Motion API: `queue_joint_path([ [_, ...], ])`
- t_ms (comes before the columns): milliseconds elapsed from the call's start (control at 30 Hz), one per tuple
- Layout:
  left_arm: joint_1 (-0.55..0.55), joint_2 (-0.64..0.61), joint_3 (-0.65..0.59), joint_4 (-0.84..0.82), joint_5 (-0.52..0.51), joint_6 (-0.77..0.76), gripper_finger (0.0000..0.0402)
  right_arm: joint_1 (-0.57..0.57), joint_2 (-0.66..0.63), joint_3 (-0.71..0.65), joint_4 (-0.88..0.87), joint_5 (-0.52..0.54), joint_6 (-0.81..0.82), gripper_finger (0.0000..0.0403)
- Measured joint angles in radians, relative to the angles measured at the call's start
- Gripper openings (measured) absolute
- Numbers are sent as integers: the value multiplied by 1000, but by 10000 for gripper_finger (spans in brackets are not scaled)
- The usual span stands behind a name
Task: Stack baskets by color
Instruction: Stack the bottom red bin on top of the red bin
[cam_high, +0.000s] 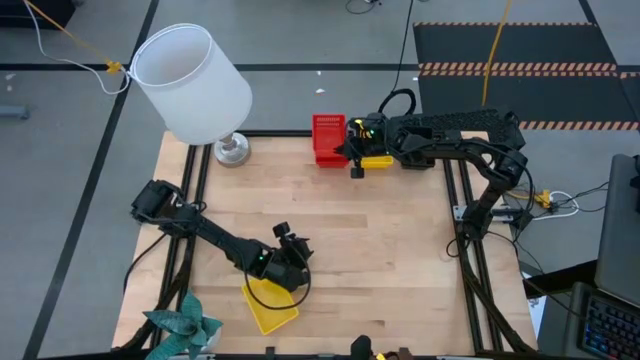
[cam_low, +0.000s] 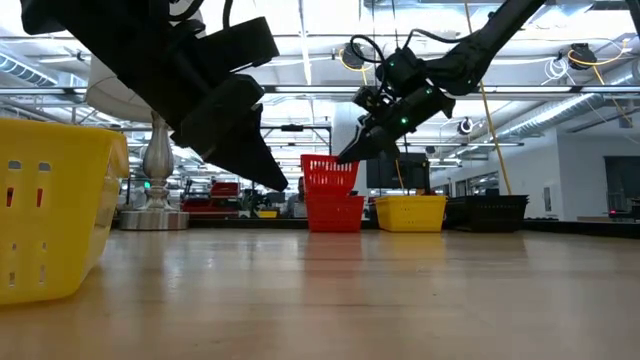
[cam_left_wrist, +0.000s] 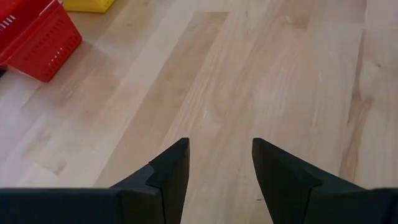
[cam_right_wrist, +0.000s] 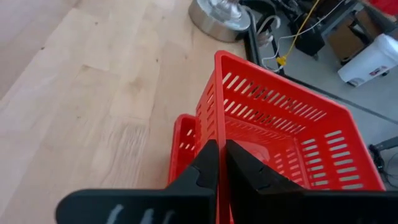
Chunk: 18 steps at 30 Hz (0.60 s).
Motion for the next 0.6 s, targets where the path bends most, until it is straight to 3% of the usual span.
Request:
queue_joint_path([
  [600, -2, 0, 0, 38, -2, 19, 177, 4, -6, -97, 89, 56, -26, 5],
])
